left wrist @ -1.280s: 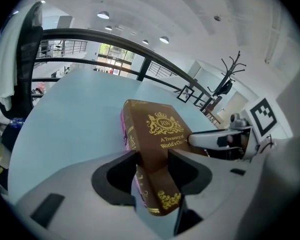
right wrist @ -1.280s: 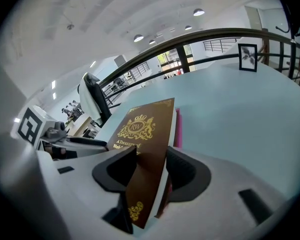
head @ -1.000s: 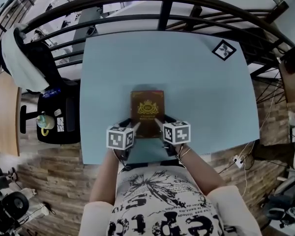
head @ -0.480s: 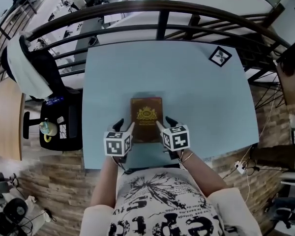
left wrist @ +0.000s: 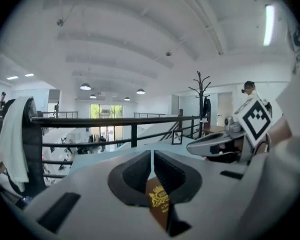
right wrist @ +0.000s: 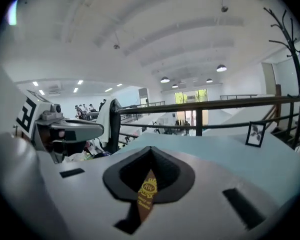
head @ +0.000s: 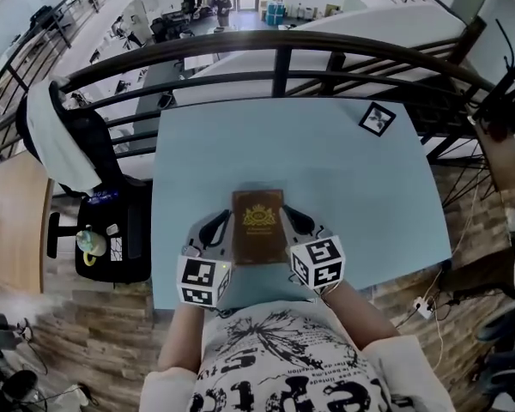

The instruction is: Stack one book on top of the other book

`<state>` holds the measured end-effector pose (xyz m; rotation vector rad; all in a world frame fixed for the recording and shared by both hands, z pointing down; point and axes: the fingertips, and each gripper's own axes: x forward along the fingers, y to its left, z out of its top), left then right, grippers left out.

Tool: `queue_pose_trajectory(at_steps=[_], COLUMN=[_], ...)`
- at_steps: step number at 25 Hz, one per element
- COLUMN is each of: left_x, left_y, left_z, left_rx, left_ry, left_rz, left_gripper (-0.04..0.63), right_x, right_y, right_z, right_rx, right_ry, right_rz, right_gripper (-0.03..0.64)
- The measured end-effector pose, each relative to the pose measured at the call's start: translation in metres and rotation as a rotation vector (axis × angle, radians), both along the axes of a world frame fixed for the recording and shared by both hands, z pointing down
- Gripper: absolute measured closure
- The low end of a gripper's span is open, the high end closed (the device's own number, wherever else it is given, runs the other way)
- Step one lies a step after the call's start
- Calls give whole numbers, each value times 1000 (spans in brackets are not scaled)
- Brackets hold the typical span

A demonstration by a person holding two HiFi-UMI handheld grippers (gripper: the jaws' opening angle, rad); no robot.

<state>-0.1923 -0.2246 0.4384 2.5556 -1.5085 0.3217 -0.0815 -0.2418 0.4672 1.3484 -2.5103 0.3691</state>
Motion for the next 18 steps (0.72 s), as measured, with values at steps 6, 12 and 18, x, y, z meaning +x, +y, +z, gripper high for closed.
queue_pose_trajectory(at_steps=[6, 12, 18], left_x=[-5, -21, -31], left_y=[19, 35, 43], left_z=[-77, -106, -99], left_rx=[252, 322, 311], left_ry=[19, 46, 39], left_rz=[27, 24, 32], left_gripper=[574, 574, 575], right_x=[-20, -40, -42], right_y=[21, 46, 52], right_z=[-65, -110, -117], right_rx=[276, 436, 462], right_ry=[32, 35, -3], right_rz=[-111, -179, -132], right_gripper=[623, 624, 624])
